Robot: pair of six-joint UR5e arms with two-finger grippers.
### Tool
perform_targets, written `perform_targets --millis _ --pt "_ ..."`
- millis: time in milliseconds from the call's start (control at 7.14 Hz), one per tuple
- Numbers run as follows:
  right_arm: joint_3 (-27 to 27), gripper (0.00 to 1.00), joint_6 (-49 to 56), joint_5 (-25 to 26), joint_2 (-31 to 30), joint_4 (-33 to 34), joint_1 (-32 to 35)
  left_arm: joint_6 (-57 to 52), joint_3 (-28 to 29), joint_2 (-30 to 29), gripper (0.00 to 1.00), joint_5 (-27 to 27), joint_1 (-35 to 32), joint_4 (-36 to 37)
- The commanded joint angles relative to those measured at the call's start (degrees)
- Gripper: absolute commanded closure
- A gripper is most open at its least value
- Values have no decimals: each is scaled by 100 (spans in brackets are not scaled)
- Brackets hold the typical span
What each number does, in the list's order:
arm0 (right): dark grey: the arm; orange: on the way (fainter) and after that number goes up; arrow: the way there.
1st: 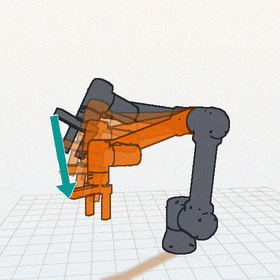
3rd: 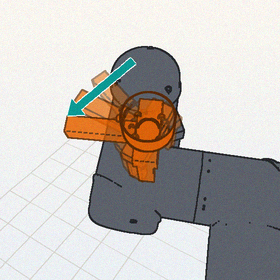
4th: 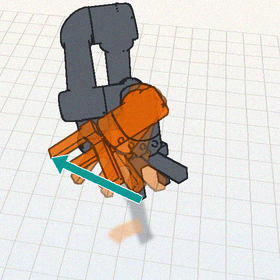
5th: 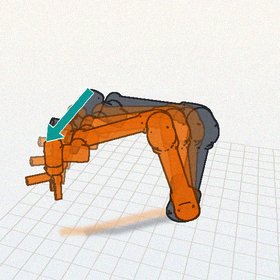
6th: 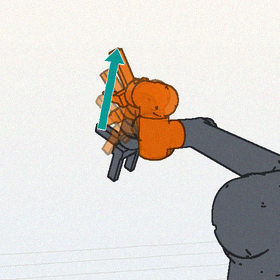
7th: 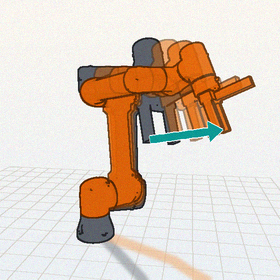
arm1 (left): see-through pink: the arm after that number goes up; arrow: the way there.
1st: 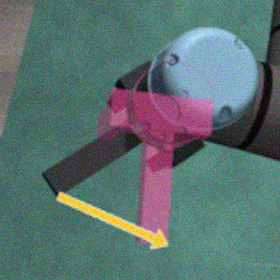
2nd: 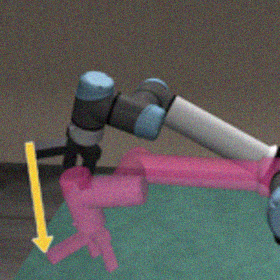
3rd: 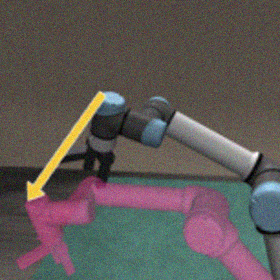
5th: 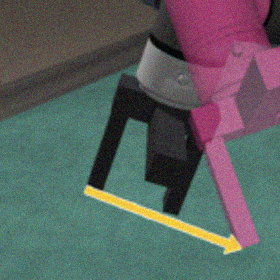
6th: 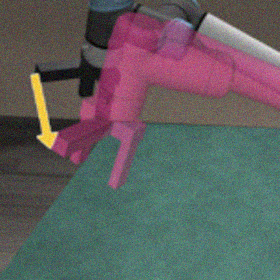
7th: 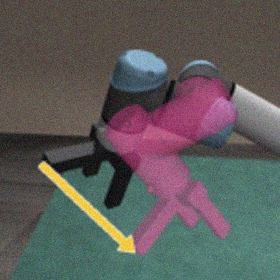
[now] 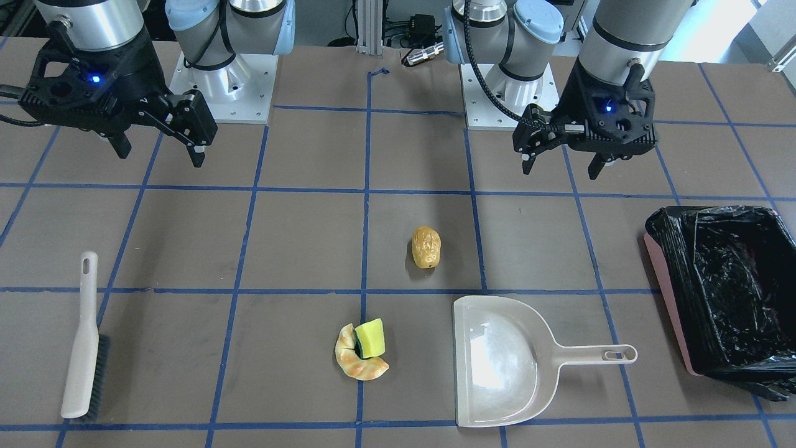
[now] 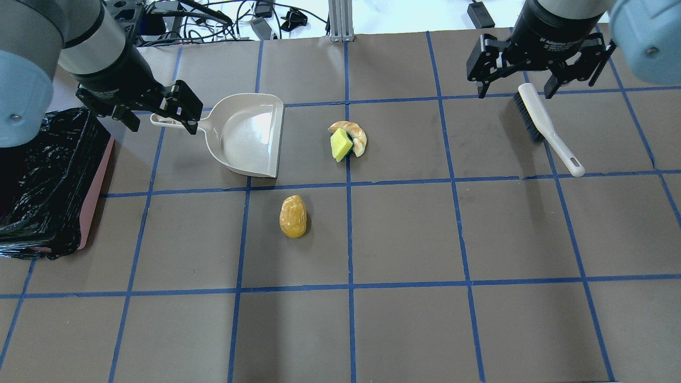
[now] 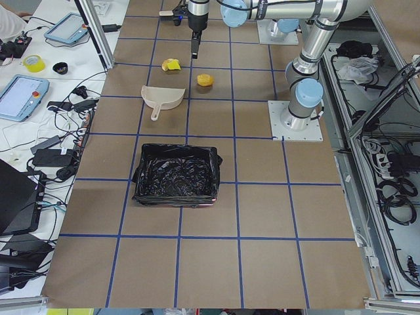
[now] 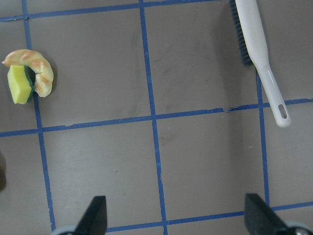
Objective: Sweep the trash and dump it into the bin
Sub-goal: 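Hold the white dustpan with the left gripper while the right gripper lowers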
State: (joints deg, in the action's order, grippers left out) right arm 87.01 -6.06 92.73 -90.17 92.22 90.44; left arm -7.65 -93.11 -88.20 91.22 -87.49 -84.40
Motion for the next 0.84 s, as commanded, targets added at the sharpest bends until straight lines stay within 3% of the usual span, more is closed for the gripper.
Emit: perform_targets --millis 0,560,700 --pt "9 0 0 -1 8 -28 0 0 -15 -4 0 -7 -14 2" --pt "71 0 9 0 -18 -475 9 -1 222 -74 0 -42 82 63" --pt "71 0 96 8 34 -512 -9 696 179 -101 0 -34 300 133"
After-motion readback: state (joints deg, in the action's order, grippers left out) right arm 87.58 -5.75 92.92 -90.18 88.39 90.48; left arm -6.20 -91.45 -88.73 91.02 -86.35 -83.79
